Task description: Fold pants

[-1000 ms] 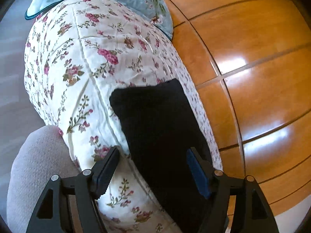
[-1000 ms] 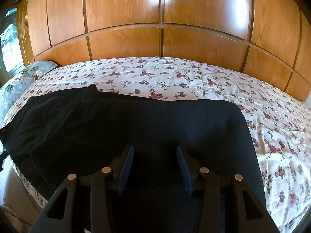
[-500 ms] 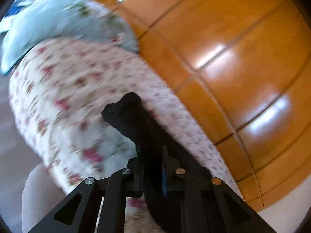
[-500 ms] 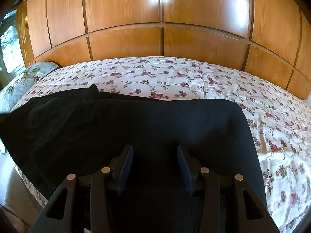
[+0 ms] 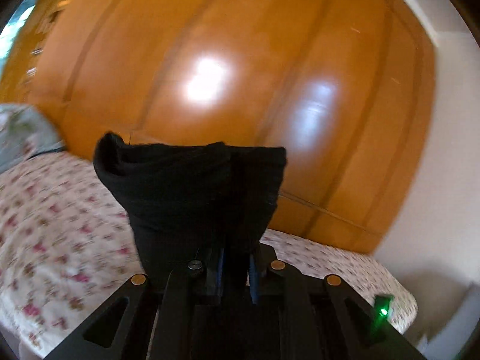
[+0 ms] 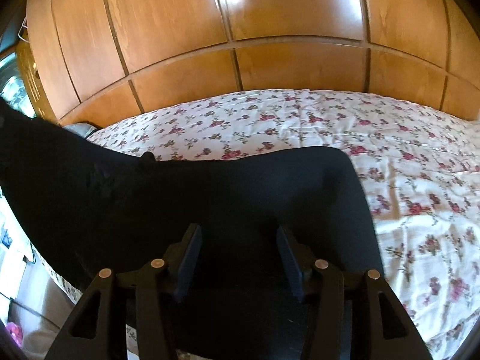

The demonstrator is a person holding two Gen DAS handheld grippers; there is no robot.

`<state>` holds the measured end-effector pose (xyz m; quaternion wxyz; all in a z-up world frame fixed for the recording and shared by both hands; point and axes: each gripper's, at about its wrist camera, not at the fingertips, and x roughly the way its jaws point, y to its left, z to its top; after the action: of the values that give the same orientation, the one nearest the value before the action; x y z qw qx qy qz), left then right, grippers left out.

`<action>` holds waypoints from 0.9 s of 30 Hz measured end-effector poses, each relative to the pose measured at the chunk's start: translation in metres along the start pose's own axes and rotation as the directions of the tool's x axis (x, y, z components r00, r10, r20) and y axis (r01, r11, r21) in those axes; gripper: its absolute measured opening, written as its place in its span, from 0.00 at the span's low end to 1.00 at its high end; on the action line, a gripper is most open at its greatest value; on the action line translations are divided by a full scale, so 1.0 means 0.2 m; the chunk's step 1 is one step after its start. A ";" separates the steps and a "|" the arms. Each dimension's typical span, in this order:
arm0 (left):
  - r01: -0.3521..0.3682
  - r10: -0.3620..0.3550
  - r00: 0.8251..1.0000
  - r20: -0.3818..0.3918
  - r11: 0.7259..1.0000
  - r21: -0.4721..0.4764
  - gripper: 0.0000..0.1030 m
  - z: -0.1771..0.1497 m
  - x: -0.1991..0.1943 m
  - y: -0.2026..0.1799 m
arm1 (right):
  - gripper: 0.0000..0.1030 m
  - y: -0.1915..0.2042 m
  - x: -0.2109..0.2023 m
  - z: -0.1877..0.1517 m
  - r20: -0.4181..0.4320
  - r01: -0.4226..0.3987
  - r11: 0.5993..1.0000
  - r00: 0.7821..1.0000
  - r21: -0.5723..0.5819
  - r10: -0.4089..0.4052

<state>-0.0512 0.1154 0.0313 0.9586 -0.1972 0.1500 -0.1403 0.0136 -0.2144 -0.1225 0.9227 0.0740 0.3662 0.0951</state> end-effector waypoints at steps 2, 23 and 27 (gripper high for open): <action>0.064 -0.063 0.998 -0.024 0.997 0.044 0.11 -0.01 0.04 -0.11 | 0.52 -0.05 -0.03 0.01 0.012 -0.011 0.999 1.000 0.038 0.011; 0.440 -0.185 0.841 -0.508 0.780 0.445 0.13 -0.79 0.42 -0.76 | 0.54 -0.55 -0.26 -0.01 0.125 -0.063 0.932 0.992 0.358 0.019; 0.458 -0.146 0.794 -0.590 0.781 0.424 0.19 -0.96 0.43 -0.79 | 0.54 -0.55 -0.28 -0.03 0.148 -0.119 0.922 0.987 0.368 0.068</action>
<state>-0.0711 -0.1165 -0.0907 0.8575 0.1086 0.3251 -0.3837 -0.0164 -0.3333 -0.1127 0.9080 0.2728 0.3119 0.0622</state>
